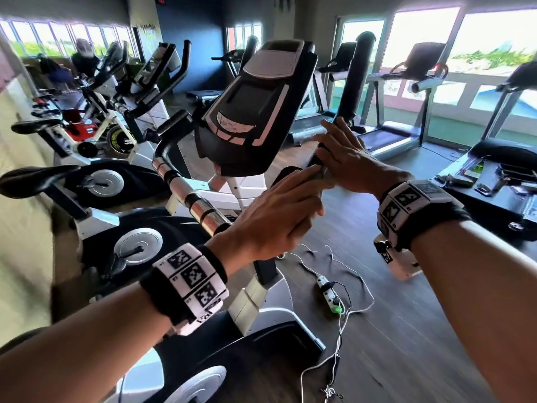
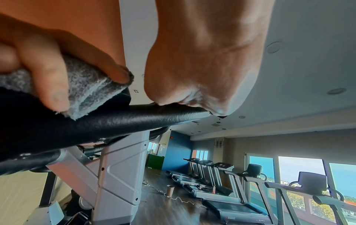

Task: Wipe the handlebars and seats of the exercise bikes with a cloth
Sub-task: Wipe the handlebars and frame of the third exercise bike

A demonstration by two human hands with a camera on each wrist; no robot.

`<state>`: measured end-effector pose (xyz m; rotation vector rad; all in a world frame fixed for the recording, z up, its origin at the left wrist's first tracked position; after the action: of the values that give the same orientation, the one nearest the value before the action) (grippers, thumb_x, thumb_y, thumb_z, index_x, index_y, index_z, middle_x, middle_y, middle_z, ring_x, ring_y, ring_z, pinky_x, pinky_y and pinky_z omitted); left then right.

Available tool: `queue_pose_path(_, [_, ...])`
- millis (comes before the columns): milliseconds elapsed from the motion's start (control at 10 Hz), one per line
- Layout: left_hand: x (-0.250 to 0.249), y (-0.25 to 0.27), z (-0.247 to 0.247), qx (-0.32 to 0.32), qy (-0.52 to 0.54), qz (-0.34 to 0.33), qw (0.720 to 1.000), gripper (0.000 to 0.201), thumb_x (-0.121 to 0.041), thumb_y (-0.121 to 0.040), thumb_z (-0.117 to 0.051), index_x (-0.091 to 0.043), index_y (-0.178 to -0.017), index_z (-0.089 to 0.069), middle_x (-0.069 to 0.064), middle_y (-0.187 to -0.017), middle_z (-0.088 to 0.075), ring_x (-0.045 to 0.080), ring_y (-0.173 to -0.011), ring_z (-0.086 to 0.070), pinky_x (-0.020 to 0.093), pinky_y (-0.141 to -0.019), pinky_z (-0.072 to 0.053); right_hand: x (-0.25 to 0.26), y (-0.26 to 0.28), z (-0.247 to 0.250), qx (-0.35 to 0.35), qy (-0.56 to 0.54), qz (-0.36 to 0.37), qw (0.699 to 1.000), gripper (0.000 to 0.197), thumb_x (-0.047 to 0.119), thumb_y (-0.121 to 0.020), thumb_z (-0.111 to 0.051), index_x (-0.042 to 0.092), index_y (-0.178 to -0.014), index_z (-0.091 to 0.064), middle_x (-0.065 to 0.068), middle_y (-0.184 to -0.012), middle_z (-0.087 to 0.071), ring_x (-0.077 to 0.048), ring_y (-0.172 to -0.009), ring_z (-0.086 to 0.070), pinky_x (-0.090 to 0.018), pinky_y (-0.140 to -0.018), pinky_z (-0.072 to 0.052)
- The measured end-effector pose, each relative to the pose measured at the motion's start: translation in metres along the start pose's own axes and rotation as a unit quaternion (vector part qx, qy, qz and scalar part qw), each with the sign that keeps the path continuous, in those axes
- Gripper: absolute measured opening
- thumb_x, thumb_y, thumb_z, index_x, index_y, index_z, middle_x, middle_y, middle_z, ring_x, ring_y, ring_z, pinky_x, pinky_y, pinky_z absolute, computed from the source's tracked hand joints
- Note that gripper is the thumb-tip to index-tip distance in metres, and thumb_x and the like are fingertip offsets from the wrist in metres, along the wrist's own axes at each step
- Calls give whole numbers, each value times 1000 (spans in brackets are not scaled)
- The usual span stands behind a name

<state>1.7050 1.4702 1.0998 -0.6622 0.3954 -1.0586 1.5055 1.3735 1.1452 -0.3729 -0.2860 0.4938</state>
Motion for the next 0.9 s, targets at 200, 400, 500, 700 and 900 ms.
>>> queue_pose_path(200, [14,-32,0,54,-42,22,997,22,-15,-101,-49,-15,-107,-70,5,-141,-58,31,-151,-30,50,-124,-20,-11,6,7,22,24,50,998,90,66,-83,-14,20,-157,-35,-5,-171,-8,-27,-158,5,-51,-125,-6])
queue_pose_path(400, [-7,9,-1,21,8,5,1000,20,-10,-93,-52,-12,-93,-72,7,-144,-59,30,-153,-29,45,-126,-21,-10,4,3,4,32,33,999,67,53,-97,-17,24,-154,-39,-4,-171,-10,-26,-158,4,-52,-126,-9])
queue_pose_path(500, [-5,18,3,39,37,-2,999,26,-17,-98,-48,-14,-93,-74,3,-145,-60,27,-154,-26,47,-126,-18,-7,6,5,0,21,21,1000,75,59,-93,-11,25,-155,-37,-2,-172,-9,-23,-158,5,-50,-127,-6])
queue_pose_path(700, [19,-30,0,35,85,162,982,47,-36,-104,-33,-26,-142,-58,-1,-162,-38,20,-157,-11,43,-128,0,-11,5,6,15,28,32,999,63,48,-98,-29,23,-156,-35,-4,-171,-8,-27,-158,6,-54,-126,-7])
queue_pose_path(900, [7,-27,-3,16,55,266,962,60,-46,-105,-21,-23,-159,-31,-6,-168,-22,9,-157,-5,21,-123,6,-9,5,4,21,25,22,999,68,56,-98,-19,25,-156,-35,-3,-171,-8,-26,-158,9,-51,-126,-4])
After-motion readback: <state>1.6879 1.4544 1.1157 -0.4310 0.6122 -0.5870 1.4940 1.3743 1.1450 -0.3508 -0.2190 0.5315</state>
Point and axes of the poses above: each hand's wrist, its own y-axis away from the middle knuckle, its own z-axis out of the back of the hand, x = y × z, the point moved 1 cm from there along -y, towards the middle knuckle
